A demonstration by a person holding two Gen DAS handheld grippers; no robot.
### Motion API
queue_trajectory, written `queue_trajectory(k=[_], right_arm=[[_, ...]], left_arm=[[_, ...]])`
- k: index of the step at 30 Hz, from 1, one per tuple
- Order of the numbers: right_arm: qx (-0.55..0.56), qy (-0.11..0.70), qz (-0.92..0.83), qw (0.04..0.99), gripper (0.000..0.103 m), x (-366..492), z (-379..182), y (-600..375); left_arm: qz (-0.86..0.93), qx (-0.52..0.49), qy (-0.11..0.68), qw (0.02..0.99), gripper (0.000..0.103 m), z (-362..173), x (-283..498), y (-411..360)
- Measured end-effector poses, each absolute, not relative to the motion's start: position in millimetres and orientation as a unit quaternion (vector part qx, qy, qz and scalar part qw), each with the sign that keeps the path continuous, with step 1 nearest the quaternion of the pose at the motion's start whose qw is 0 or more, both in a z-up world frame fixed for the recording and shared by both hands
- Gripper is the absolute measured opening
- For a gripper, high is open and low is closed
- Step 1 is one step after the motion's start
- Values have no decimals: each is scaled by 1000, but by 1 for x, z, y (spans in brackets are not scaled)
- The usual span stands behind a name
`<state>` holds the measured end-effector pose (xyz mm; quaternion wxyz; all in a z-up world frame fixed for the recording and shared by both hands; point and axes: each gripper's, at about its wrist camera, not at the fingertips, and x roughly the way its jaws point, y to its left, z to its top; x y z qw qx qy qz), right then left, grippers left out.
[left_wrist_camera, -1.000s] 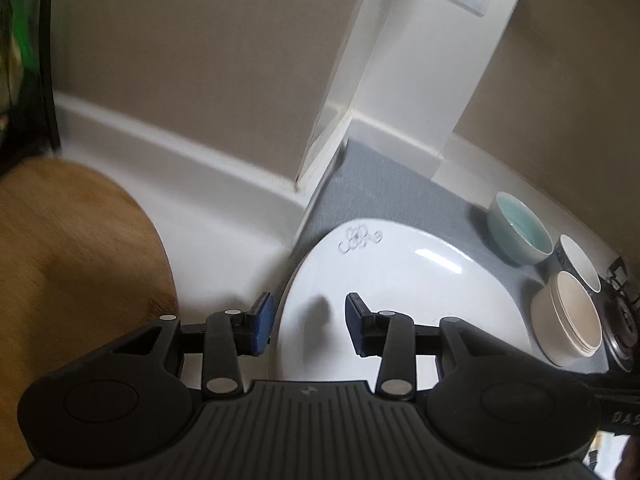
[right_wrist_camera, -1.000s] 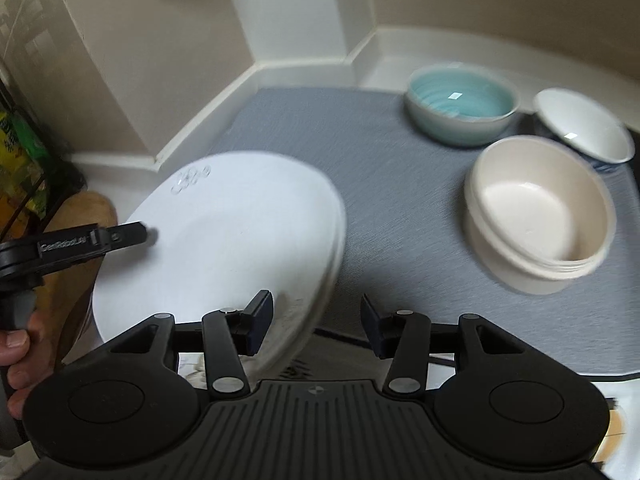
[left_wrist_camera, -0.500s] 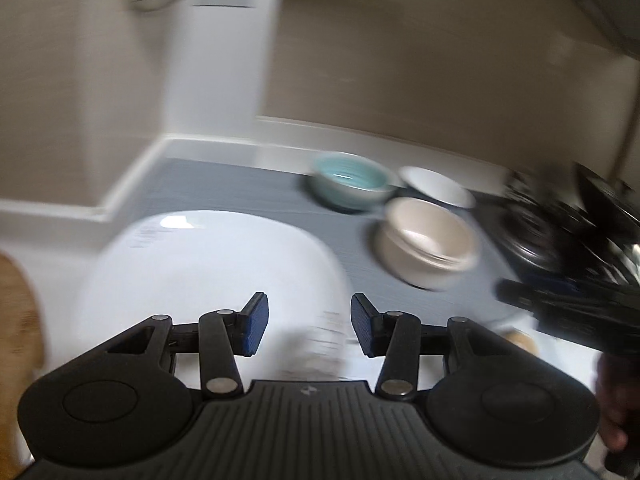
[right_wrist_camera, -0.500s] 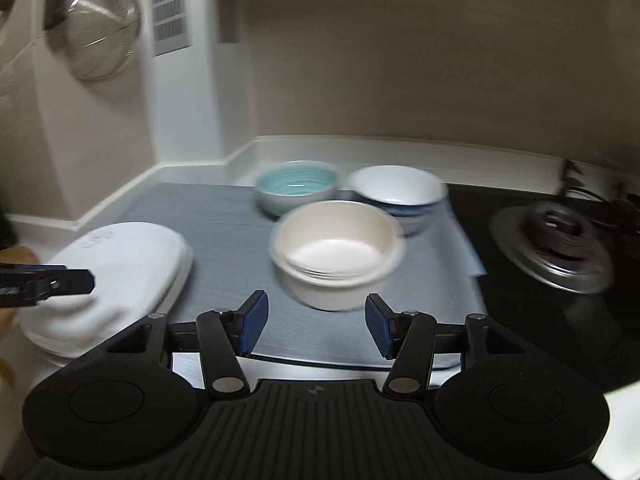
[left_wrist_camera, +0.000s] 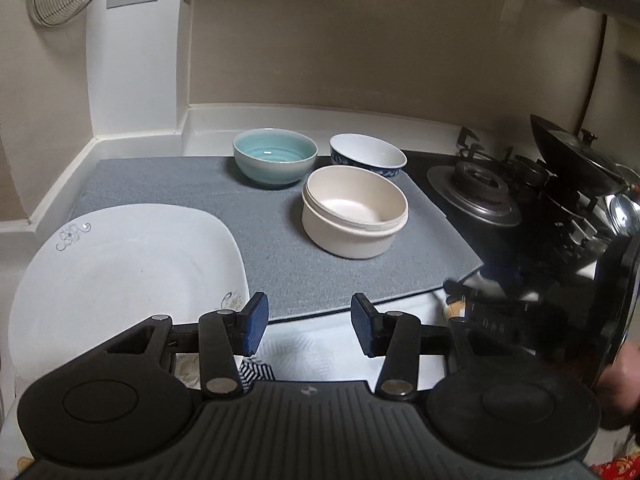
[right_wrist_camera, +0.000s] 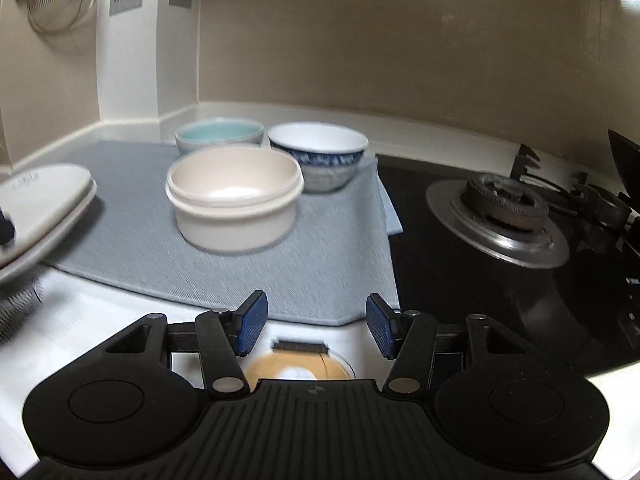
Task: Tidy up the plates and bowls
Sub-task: 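Move the open left gripper to the stack of beige bowls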
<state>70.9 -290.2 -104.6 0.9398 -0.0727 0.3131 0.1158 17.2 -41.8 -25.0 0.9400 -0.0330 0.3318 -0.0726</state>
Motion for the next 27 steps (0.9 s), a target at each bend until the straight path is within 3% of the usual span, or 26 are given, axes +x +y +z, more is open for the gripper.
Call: queue_trajectory(k=[27], right_arm=[[-112,331,160,923,62,76,-114,-282]], left_arm=[[-47,-67,326,942,55,-18,15,-56]])
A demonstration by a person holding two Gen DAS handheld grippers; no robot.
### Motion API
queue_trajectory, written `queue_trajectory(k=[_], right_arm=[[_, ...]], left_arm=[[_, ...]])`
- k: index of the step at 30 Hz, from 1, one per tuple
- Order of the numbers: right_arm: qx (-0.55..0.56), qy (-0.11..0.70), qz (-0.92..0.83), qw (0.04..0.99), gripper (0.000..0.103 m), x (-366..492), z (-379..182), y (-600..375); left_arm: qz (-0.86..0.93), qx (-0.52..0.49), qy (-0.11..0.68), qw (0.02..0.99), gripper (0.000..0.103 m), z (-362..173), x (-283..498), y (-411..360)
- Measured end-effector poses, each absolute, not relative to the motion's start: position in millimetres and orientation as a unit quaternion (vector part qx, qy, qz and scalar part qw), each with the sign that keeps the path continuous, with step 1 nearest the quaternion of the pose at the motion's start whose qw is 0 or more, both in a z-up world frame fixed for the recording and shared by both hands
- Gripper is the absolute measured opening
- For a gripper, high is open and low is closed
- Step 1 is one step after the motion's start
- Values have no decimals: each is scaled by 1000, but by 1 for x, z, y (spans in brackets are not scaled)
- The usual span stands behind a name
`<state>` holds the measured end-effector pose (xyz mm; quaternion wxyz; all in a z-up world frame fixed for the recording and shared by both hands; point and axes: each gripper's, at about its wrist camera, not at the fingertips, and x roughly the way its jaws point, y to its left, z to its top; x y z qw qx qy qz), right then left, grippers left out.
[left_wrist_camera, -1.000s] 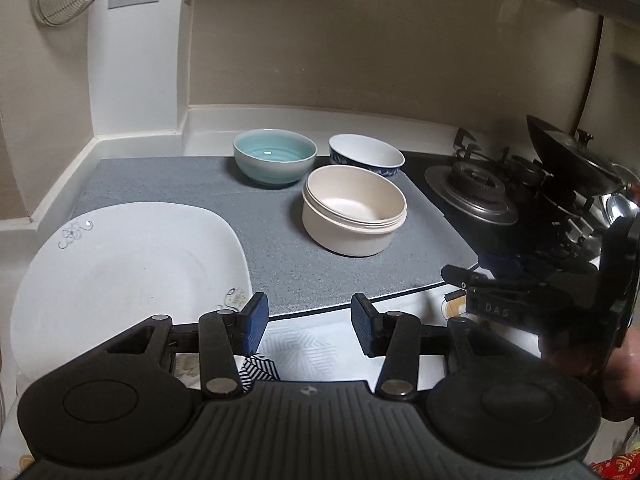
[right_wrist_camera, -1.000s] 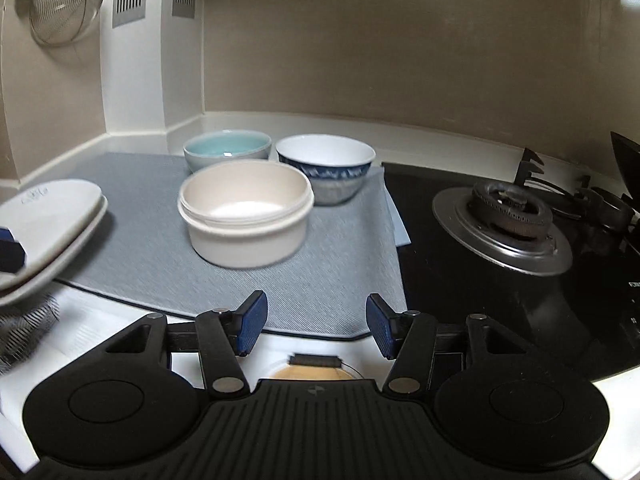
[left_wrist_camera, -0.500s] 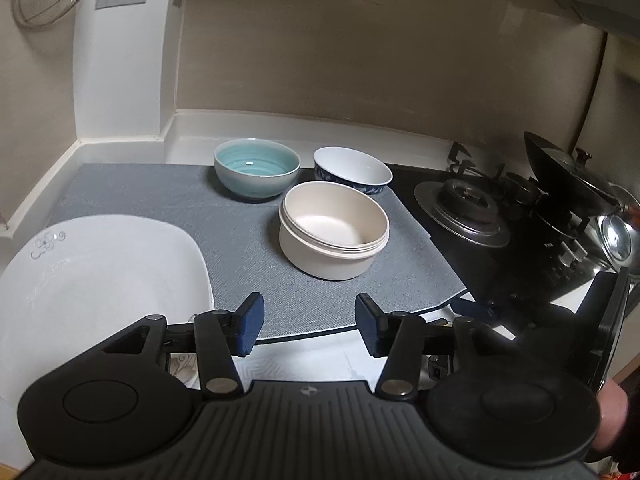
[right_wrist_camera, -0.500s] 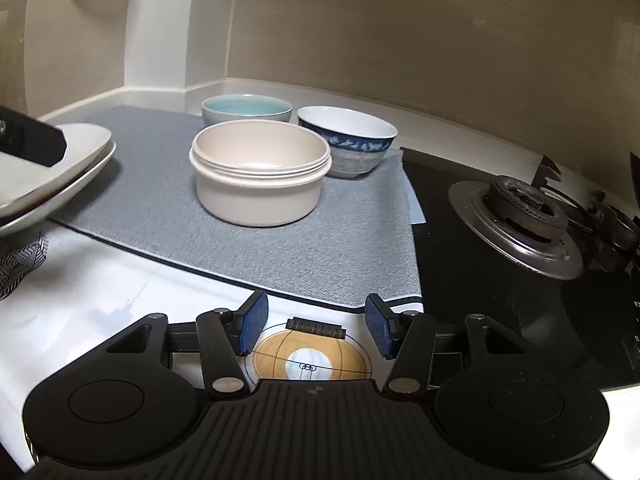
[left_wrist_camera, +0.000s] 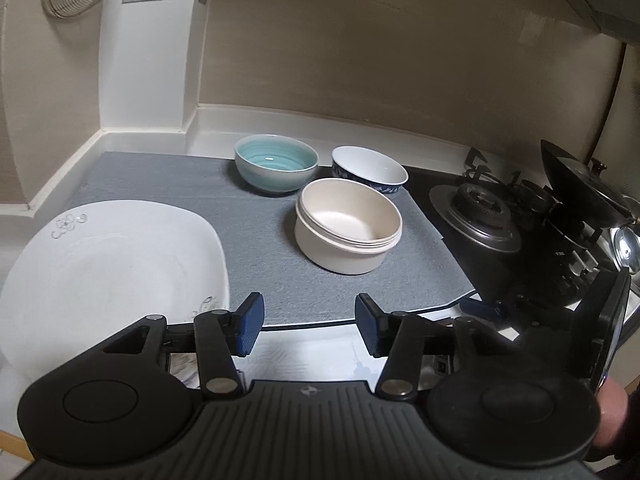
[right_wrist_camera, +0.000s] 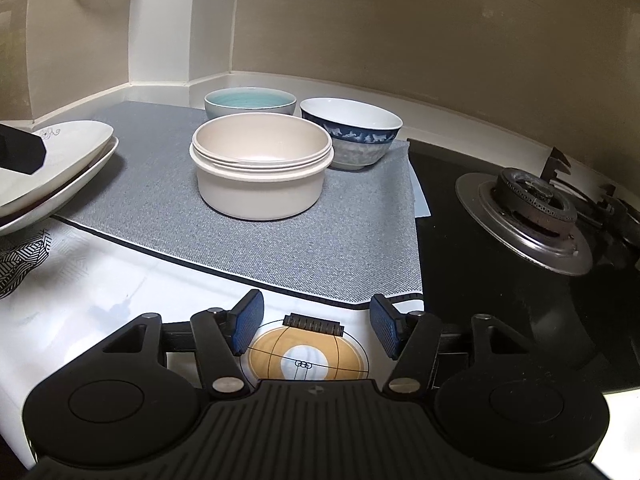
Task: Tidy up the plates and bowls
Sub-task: 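Move the open left gripper to the stack of beige bowls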
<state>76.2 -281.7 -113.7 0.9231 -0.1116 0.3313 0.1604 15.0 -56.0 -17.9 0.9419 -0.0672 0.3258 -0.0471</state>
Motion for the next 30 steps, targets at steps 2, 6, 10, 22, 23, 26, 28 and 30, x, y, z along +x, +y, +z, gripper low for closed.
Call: queue_trajectory(k=[2,6,10,22,23,26,28,30], right_arm=[[-109,329,162,924,62,76,-114,-283],[-100,329,167,924,61,77,-114,-285],[-94,328,178,923,61,77,-114,-288],[-77,348,218,909,62,83,-114,-292],[-77,348,221,908,62,83,-114,-292],[-78,348,232,905,62,82,-114,-292],[-78,348,237,903,62,83,-115,-291],[-75,349,241,903,62,83,-115,-292]], left_arm=[[-40,-65,328,942,55,-17,12,-54],[-24,-61,330,942,55,-16,9,-52],[-8,-57,335,941,55,-16,8,-53],[8,-44,358,933,55,-3,11,-84],[10,-43,358,933,55,-1,11,-86],[19,-41,358,933,55,3,11,-88],[28,-42,360,932,55,4,11,-88],[36,-42,362,930,55,5,11,-88]])
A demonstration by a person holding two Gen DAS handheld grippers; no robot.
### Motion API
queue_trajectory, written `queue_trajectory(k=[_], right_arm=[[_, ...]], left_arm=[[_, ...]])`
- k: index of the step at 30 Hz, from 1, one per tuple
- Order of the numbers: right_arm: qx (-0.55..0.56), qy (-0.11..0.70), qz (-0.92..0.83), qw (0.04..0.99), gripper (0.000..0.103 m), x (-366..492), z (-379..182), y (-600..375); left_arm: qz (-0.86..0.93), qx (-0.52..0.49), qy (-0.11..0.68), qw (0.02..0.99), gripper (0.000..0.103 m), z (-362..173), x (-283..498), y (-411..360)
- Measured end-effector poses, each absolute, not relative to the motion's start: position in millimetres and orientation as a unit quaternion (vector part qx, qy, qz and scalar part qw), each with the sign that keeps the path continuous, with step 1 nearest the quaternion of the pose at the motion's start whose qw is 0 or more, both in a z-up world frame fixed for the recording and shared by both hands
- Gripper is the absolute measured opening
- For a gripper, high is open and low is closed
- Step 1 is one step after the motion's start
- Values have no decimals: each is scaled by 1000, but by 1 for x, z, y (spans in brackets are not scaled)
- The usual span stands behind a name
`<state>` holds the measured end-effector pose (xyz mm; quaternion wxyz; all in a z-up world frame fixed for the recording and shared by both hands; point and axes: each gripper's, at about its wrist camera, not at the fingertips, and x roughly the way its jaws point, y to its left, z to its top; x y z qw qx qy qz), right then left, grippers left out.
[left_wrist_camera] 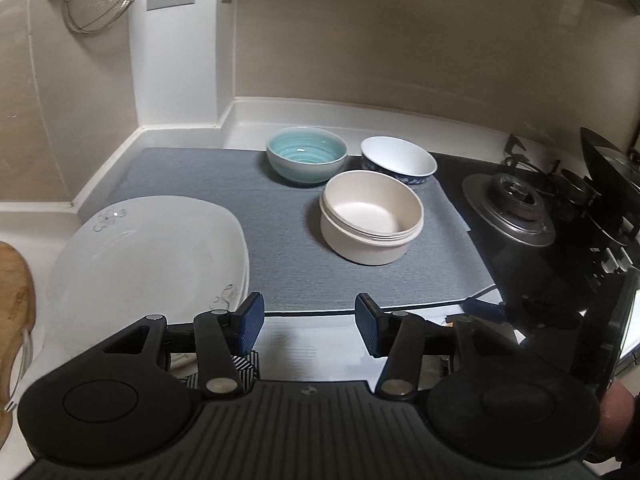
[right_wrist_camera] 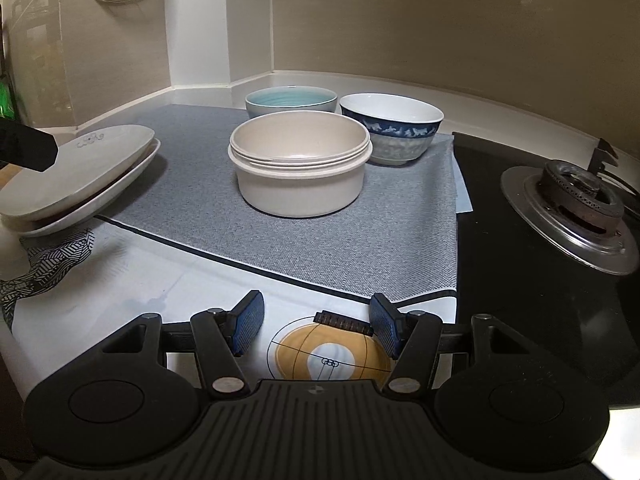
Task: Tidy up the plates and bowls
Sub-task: 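Move the open left gripper to the stack of beige bowls, then close the left gripper on the beige bowl rim and lift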
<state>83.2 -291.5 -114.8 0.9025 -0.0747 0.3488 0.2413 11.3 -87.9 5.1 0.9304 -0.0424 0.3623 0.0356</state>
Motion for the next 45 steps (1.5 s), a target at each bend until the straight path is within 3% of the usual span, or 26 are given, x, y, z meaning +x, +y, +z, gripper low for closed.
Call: queue_trajectory(k=[3,5,6,7,9,27,29,31,32,38,45], right_arm=[[-70,349,245,902,62,83,-115,-292],[-65,348,247,902,62,83,-115,-293],[-62,348,247,902,62,83,-115,-293],[-59,347,248,903,62,83,-116,-294],[-55,347,248,903,62,83,-116,-295],[-52,348,261,899,61,83,-117,-294],[-49,350,261,898,62,85,-118,-294],[-51,348,265,898,63,86,-119,-294],[-53,346,266,898,63,86,-120,-294],[-51,337,242,908,63,81,-120,-292],[-56,340,194,918,63,75,-117,-293]], left_arm=[[36,-42,362,930,55,7,12,-90],[20,-46,367,929,41,8,14,-92],[10,-52,371,927,22,8,16,-93],[3,-54,375,926,15,8,19,-95],[-3,-56,379,924,11,8,24,-99],[14,-85,412,907,15,8,105,-94],[6,-83,416,906,20,6,117,-93],[7,-88,422,902,37,1,131,-90],[8,-96,428,899,39,-3,139,-86],[0,-141,457,878,47,-18,182,-66],[-33,-145,474,868,48,-39,215,-65]])
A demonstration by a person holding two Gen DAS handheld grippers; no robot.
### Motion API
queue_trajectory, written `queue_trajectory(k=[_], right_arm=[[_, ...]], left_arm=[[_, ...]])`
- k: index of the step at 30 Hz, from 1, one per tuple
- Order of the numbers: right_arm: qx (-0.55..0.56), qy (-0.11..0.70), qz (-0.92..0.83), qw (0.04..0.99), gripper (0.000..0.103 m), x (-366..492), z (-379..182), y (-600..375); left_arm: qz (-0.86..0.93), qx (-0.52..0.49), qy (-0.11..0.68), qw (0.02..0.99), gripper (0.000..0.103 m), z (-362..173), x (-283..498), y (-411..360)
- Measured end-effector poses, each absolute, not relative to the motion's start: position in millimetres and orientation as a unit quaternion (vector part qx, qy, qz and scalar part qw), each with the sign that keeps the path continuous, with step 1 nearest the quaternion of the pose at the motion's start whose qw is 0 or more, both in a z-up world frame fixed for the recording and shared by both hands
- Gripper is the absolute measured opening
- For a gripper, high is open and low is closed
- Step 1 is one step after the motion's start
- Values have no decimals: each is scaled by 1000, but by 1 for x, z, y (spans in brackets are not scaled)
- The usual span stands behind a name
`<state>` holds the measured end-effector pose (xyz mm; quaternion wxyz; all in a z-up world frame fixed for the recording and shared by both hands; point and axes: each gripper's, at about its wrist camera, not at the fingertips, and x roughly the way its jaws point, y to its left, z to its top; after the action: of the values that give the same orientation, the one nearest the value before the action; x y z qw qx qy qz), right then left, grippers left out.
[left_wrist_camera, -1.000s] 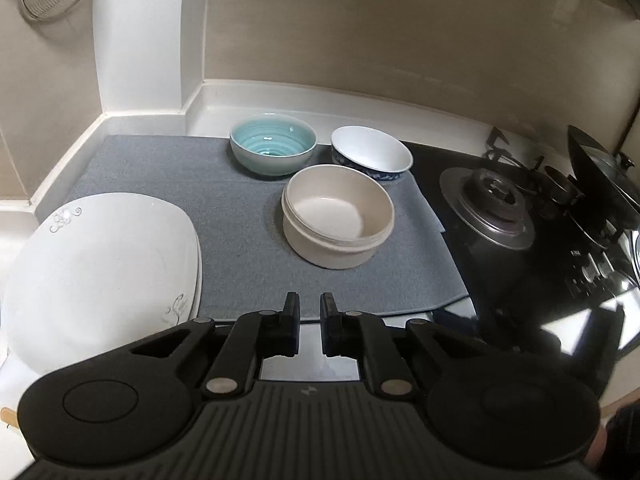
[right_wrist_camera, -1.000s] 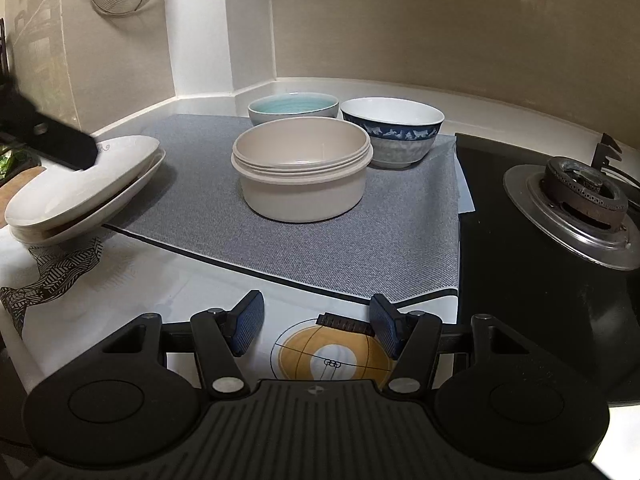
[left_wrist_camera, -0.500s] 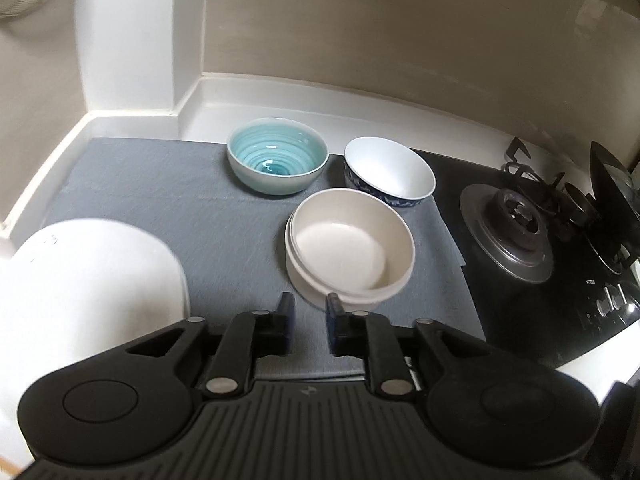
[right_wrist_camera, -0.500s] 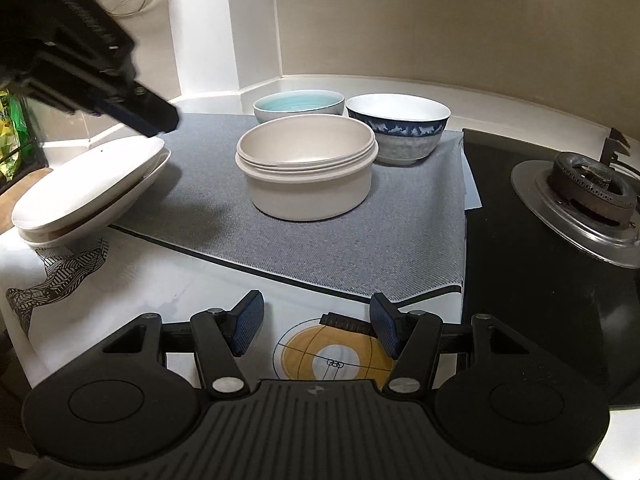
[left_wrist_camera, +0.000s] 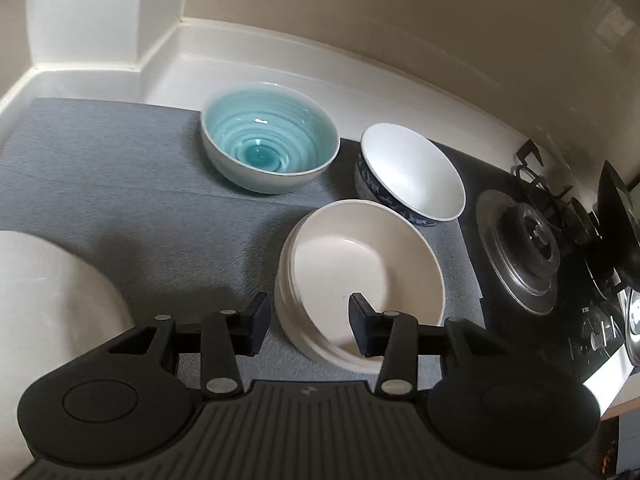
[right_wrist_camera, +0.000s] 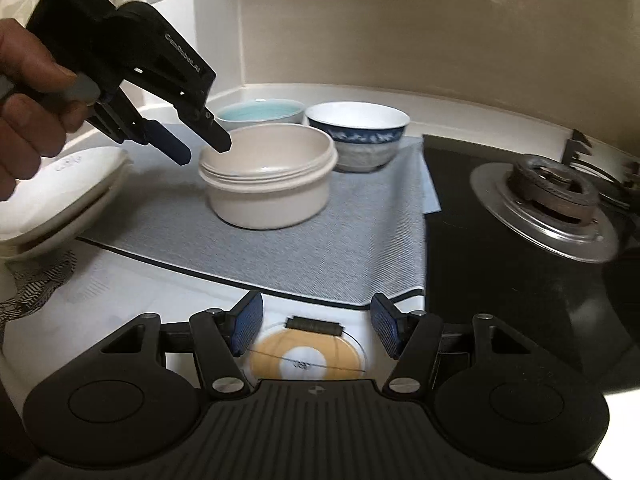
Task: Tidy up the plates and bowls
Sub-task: 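Close the left gripper on the beige bowl rim and lift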
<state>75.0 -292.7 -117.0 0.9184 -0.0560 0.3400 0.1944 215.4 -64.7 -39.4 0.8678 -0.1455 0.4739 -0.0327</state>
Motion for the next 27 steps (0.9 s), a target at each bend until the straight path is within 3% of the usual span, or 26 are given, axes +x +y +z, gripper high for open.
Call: queue_trajectory(k=[3,4,5,12,27], right_arm=[[-62,342,178,921,63,71,-109,-294],[-62,338,172,923,63,69,-104,-296],[-61,334,166,926,63,67,-98,-299],[-18,332,128,934,63,76,-60,-313],[21,437,139,888,62,116,-71,-287]], left_arm=[[-39,-144,482,863,44,-48,222,-65],[-45,-143,482,863,32,-51,222,-66],[-49,-137,483,864,27,-53,221,-67],[-105,-137,479,861,19,-59,202,-69],[-174,-103,485,851,21,-60,129,-78]])
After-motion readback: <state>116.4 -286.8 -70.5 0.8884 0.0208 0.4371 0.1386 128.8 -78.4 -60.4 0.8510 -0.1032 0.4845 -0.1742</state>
